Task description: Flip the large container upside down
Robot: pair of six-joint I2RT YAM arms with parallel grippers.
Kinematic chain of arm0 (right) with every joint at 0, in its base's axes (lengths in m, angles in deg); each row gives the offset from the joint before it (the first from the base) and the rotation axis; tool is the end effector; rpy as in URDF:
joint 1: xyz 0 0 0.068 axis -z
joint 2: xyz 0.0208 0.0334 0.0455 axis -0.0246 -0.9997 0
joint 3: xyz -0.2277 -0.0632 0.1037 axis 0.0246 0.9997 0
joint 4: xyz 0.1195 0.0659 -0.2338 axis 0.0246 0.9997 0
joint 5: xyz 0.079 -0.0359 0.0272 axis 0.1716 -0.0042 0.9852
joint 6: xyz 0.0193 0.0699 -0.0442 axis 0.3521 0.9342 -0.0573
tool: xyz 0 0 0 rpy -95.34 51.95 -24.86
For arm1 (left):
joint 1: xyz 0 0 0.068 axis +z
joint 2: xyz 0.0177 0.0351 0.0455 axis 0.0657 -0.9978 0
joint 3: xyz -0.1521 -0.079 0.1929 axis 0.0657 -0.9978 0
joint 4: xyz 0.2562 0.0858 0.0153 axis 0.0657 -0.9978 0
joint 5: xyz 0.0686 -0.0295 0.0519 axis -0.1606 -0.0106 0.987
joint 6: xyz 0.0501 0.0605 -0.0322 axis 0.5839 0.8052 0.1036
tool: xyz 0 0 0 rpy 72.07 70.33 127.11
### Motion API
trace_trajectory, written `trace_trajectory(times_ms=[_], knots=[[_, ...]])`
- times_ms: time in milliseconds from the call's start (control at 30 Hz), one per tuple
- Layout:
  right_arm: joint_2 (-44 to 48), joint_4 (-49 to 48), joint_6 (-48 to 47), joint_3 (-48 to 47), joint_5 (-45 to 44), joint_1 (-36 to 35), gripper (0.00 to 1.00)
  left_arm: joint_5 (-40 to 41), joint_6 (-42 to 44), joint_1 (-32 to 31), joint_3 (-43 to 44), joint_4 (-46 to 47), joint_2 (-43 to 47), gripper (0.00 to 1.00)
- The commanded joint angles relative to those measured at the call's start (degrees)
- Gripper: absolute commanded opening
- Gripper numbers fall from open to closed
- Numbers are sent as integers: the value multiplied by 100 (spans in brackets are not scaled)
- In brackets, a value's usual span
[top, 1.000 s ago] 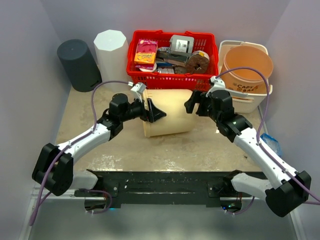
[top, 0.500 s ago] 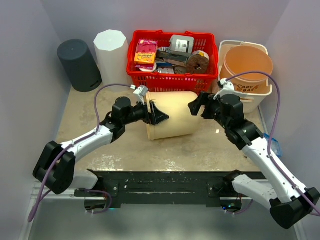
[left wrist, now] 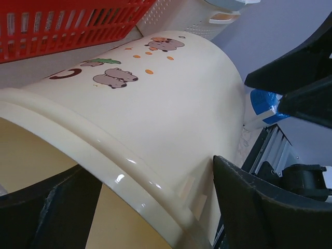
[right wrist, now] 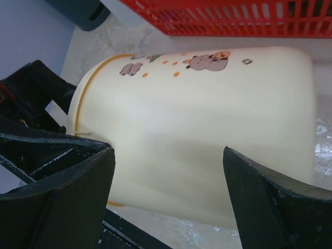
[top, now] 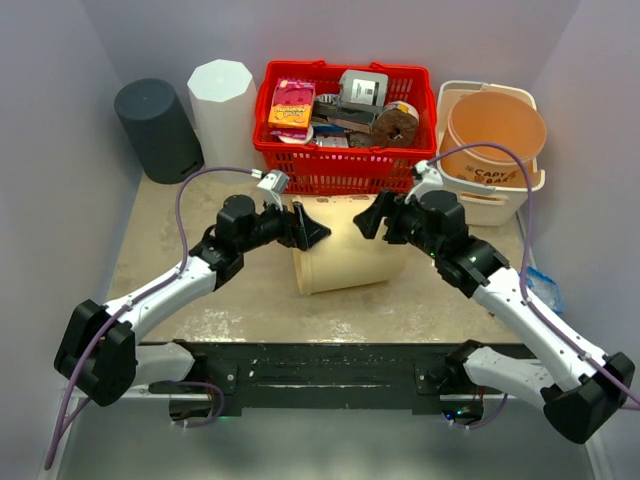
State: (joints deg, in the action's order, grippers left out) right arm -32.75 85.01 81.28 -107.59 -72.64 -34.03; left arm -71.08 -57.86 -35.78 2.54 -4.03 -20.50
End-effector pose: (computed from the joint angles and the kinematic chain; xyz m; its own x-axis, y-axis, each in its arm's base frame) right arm 0.2390 0.1497 0.3246 -0.5242 0.3284 -0.7858 -0.2603 0.8167 0.5150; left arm 0.2687 -0.2000 0.2516 -0.5783 -0.2206 -0.7854 0.5738 0.5744 -0.5839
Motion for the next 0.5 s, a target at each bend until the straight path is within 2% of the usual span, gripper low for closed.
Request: trace_trajectory(times_ms=[0, 100, 200, 467], knots=[[-386, -161, 245, -61, -468, -805, 87, 209, 287, -16, 228, -107, 133, 88], [-467, -29, 482, -9, -1188, -1246, 86, 315, 314, -7, 255, -177, 97, 88], [-317, 15, 650, 202, -1462, -1308, 83, 455, 323, -7, 299, -327, 18, 87], [-159, 262, 641, 141, -1446, -1536, 81, 491, 138, -7, 369, -257, -263, 86]])
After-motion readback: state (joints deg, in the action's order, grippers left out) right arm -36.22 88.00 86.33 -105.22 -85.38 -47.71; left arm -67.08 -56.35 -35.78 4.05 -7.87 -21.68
